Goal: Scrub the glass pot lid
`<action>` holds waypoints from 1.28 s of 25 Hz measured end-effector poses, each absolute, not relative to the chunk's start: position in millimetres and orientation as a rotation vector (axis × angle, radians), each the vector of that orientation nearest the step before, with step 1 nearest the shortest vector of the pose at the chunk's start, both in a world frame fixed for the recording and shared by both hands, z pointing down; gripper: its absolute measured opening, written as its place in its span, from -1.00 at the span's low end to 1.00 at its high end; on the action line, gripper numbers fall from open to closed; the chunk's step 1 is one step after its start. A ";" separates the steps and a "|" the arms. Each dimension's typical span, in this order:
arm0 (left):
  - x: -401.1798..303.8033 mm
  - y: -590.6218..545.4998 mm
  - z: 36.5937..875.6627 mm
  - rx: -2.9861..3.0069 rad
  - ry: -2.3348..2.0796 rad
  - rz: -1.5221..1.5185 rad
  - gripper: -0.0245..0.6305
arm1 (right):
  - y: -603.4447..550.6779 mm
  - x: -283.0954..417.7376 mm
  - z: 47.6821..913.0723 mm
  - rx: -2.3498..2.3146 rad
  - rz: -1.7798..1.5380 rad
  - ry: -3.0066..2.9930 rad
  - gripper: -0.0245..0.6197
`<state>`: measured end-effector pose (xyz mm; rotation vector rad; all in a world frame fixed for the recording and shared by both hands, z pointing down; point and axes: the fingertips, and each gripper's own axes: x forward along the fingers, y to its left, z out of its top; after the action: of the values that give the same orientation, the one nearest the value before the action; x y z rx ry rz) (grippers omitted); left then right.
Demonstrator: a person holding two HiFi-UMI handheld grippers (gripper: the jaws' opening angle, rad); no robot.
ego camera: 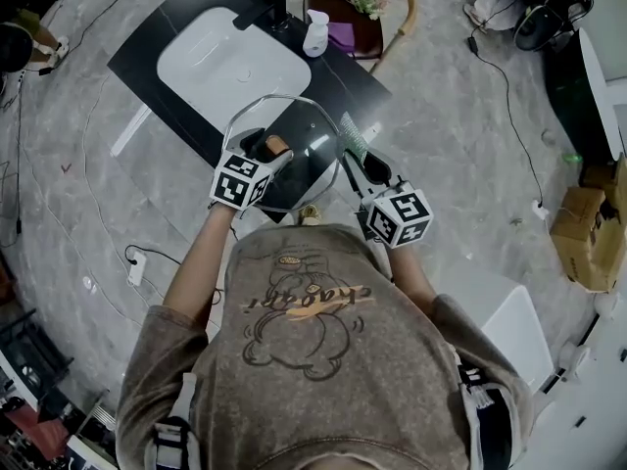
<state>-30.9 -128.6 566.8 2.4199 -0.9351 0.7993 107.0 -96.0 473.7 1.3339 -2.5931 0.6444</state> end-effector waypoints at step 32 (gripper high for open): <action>-20.4 -127.4 596.3 2.363 -0.757 0.965 -0.06 | -3.6 -3.6 558.3 0.479 1.153 -2.498 -0.64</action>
<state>-20.4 -127.4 596.3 2.3630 -0.7568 0.9648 -3.6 -3.6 558.3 0.4795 -2.4975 1.1527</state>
